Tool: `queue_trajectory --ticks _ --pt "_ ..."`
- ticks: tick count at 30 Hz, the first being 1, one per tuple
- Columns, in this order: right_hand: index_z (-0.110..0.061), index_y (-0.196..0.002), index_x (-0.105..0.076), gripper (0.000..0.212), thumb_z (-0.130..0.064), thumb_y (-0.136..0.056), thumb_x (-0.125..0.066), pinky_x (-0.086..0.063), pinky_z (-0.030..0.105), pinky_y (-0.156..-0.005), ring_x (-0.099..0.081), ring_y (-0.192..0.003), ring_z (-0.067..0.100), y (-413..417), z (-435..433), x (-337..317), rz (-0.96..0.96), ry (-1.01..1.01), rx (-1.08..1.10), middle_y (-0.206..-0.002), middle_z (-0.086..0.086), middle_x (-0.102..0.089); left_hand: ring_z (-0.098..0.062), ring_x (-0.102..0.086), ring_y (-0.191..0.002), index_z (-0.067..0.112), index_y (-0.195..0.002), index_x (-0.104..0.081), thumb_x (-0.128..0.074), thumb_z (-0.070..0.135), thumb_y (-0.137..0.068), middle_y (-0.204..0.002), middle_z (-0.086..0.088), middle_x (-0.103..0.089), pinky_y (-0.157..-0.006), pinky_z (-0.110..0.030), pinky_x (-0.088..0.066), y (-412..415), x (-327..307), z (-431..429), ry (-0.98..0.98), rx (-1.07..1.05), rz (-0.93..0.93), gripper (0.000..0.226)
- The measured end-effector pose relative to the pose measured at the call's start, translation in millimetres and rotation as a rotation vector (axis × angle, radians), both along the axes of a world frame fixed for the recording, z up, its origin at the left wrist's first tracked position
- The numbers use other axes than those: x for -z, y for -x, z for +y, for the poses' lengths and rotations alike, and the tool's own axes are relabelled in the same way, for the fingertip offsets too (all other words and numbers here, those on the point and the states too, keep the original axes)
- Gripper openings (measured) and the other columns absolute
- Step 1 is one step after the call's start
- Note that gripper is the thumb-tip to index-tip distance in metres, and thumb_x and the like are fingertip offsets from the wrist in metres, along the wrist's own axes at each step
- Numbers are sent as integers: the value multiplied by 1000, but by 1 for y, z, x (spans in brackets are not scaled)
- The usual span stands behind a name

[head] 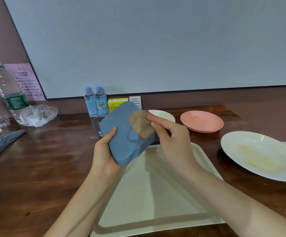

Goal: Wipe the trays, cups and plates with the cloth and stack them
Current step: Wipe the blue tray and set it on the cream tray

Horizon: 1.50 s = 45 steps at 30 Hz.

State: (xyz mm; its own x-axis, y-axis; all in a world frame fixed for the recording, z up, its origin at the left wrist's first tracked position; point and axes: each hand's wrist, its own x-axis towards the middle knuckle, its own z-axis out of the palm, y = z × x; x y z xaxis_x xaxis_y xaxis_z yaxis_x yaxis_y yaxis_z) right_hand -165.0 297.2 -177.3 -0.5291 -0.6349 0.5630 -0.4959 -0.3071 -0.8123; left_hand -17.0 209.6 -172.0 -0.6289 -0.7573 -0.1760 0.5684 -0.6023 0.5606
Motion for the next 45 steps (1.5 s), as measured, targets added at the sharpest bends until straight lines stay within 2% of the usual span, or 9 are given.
queue_trajectory --ticks 6,15,18,21,27,33,36,40,45 --pt "-8 -134 -71 39 9 -100 -60 -51 39 -112 -56 -139 7 -11 -8 27 287 112 122 -145 -1 -64 -36 -81 -75 3 -121 -66 -52 23 -110 -102 -21 -81 -52 -49 -64 4 10 -5 -102 -71 6 27" --pt "-1 -136 -68 44 14 -96 -56 -44 38 -119 -52 -145 22 -32 -11 51 813 161 53 -147 10 -62 -41 -72 -114 -4 -145 -58 -55 31 -108 -135 -28 -69 -73 -59 -65 -7 11 -26 -271 -35 69 51" --pt "-1 -135 -68 41 7 -99 -49 -43 40 -120 -53 -144 22 -8 -18 41 776 132 85 -147 11 -62 -44 -68 -121 -3 -143 -58 -55 25 -109 -130 -30 -71 -91 -62 -56 -4 15 -31 -252 -57 93 44" --pt "-5 -134 -70 40 1 -100 -51 -47 42 -116 -56 -141 15 6 -25 36 617 71 184 -146 5 -64 -44 -70 -107 -3 -134 -60 -52 21 -111 -116 -27 -75 -80 -59 -51 1 15 -27 -229 -108 58 34" --pt "-8 -135 -70 45 5 -95 -57 -46 34 -117 -55 -142 14 -46 -9 60 677 53 98 -144 2 -66 -41 -73 -99 -1 -148 -56 -56 32 -109 -141 -23 -66 -64 -56 -66 -2 15 -29 -316 -44 62 51" --pt "-13 -126 -76 37 0 -97 -58 -49 24 -111 -65 -126 10 -55 10 53 678 -11 -123 -131 -2 -74 -38 -68 -124 13 -121 -64 -63 35 -104 -140 -12 -69 -84 -62 -61 -13 25 -33 -320 -161 81 28" --pt "-19 -119 -79 29 -5 -98 -65 -53 25 -98 -69 -110 8 -37 24 59 527 -191 -147 -118 -8 -77 -40 -69 -126 8 -139 -61 -62 32 -107 -129 -18 -75 -111 -62 -49 -28 35 -34 -171 -258 122 40" --pt "-24 -135 -72 34 -16 -104 -59 -44 36 -114 -58 -134 13 -30 25 81 662 -560 -275 -143 -7 -66 -36 -72 -123 12 -134 -62 -52 29 -112 -127 -14 -78 -112 -59 -51 -35 54 -15 -5 -279 35 30" --pt "-26 -142 -67 42 -9 -108 -47 -32 31 -125 -44 -147 5 -49 40 80 742 -571 -539 -152 -10 -58 -36 -69 -129 11 -146 -57 -54 30 -112 -136 -14 -73 -115 -58 -49 -32 61 -13 73 -273 -4 39"
